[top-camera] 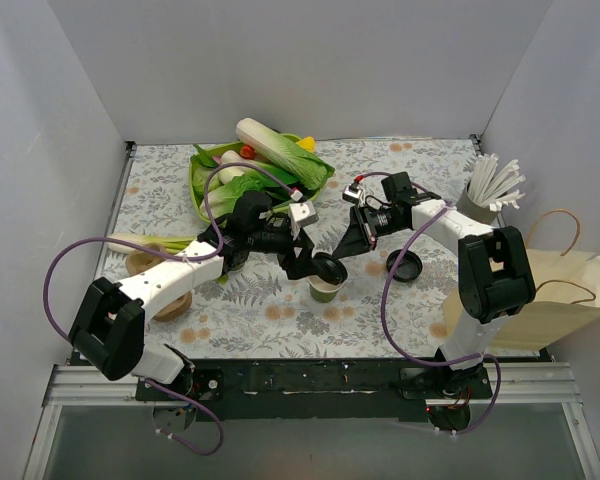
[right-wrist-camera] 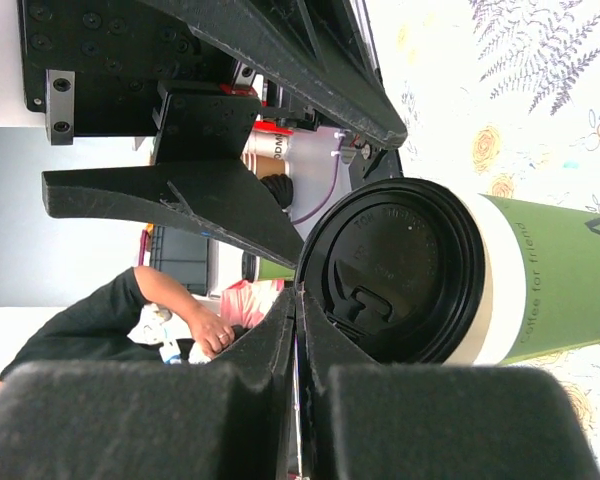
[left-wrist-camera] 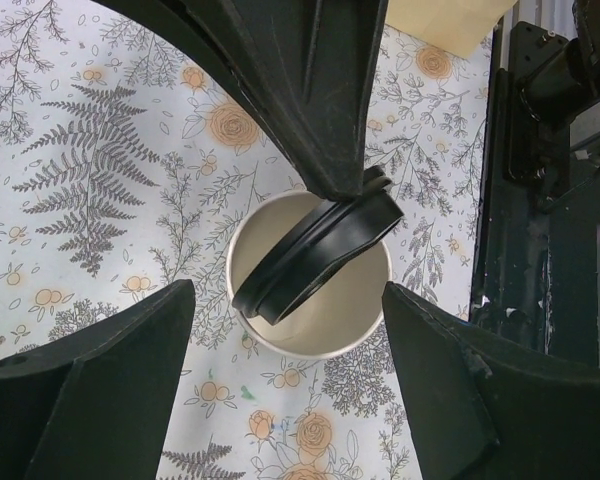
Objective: Pack the takeout coffee
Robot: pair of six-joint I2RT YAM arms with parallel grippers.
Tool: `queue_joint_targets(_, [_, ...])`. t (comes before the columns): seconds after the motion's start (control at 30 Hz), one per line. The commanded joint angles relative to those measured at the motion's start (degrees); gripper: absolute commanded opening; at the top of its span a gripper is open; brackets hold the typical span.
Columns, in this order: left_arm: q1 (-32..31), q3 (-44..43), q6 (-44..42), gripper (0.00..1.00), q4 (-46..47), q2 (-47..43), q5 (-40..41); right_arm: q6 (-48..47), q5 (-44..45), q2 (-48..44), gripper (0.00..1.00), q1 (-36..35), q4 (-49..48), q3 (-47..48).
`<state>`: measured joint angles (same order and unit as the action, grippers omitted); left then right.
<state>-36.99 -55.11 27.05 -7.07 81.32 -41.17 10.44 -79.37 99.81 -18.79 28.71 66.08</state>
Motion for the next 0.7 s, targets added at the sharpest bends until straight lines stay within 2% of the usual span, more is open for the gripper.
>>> queue_joint_targets(0.0, [-0.4, -0.2, 1.1, 0.75, 1.8, 0.1, -0.4, 0.4, 0.7, -0.5, 0.09, 0.9, -0.8, 0.3])
queue_joint_targets(0.53, [-0.4, -3.0, 2.9, 0.74, 2.8, 2.7, -1.6, -4.5, 3.7, 0.4, 0.19, 2.2, 3.1, 1.5])
queue_joint_targets(0.67, [-0.4, -3.2, 3.4, 0.74, 3.3, 3.3, -1.6, -6.7, 5.5, 0.3, 0.29, 2.4, 4.8, 2.7])
